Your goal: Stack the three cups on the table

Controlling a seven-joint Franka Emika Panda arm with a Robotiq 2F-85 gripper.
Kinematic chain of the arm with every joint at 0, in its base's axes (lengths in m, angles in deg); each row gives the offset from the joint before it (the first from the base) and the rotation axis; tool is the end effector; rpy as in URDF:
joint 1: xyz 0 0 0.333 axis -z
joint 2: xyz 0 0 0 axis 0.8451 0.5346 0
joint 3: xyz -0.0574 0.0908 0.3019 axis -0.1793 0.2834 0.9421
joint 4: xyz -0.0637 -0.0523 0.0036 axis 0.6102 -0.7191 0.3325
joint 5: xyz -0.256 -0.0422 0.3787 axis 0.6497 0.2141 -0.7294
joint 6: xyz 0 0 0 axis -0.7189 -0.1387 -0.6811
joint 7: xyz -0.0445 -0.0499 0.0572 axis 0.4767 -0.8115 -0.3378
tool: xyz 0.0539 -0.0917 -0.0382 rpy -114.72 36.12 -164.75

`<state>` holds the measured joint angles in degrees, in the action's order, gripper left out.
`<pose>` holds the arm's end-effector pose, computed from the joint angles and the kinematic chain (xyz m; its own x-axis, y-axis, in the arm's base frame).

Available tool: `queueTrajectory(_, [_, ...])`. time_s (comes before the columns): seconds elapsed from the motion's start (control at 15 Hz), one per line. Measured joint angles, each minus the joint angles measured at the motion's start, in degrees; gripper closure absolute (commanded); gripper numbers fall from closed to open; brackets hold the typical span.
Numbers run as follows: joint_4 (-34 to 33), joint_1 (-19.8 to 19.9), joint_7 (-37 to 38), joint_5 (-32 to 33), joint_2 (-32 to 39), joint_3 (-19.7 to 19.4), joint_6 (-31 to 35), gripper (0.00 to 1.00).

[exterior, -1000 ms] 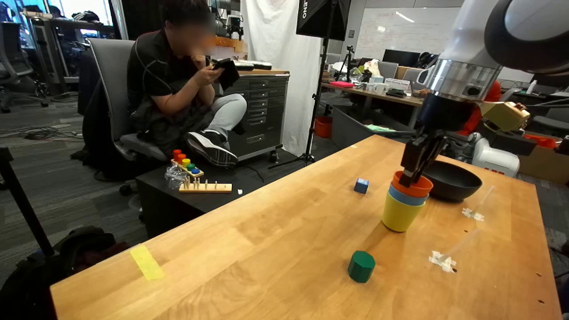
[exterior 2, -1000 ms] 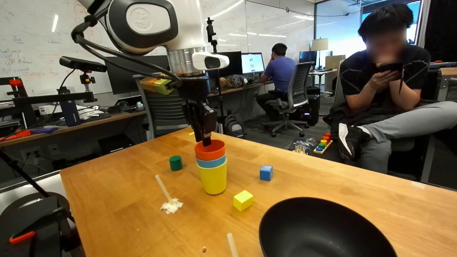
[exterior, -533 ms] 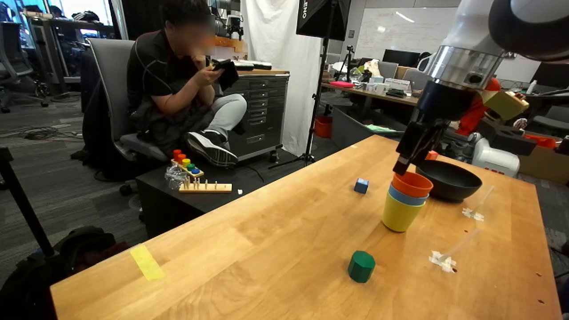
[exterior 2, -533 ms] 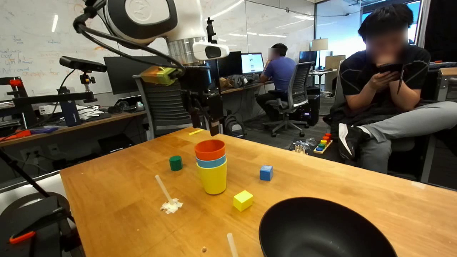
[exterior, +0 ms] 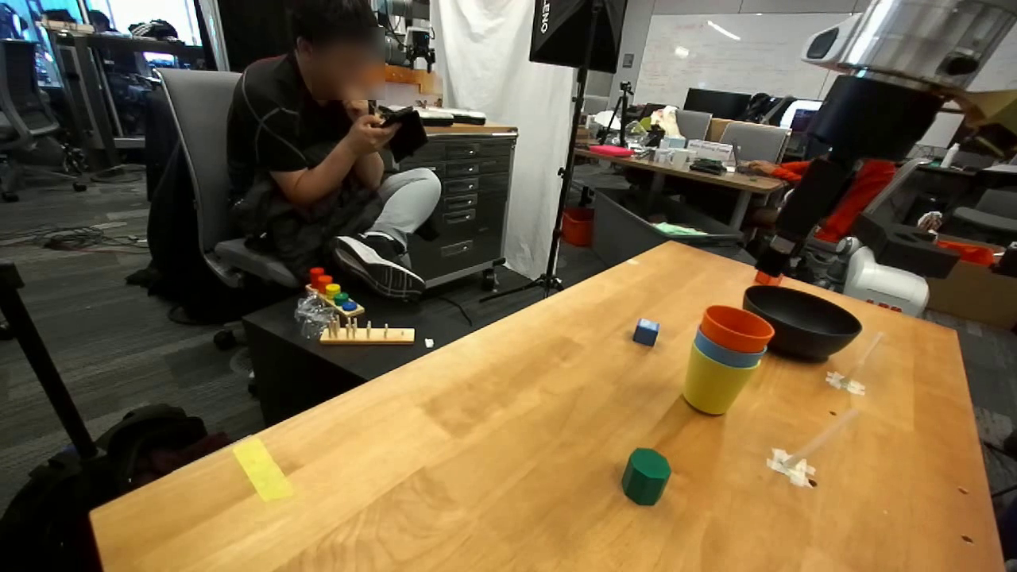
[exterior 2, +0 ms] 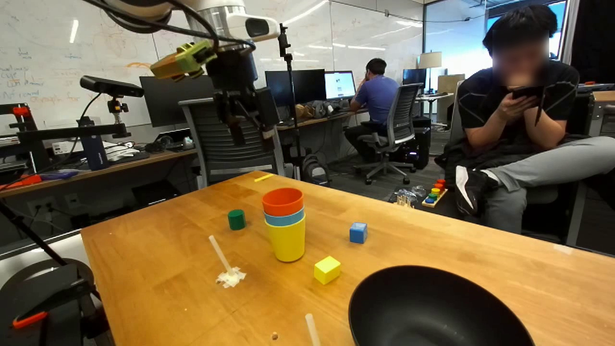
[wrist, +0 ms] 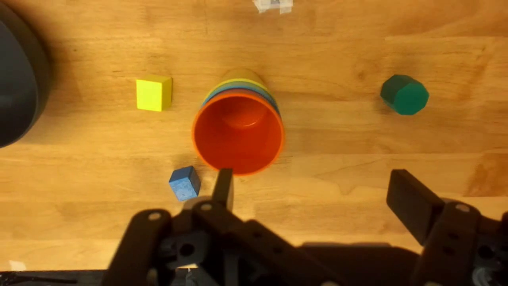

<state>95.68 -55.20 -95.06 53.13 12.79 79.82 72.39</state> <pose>0.5418 -0.0481 0.3298 0.9821 0.0991 0.1604 0.1008 -0.9949 -0.0027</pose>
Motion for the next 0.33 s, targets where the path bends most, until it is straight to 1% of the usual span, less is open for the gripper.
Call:
queueTrajectory(0.13, [0.79, 0.00, -0.03, 0.00, -1.20, -0.02, -0.17, 0.00])
queueTrajectory(0.33, [0.68, 0.00, -0.03, 0.00, -0.09, -0.06, -0.09, 0.00])
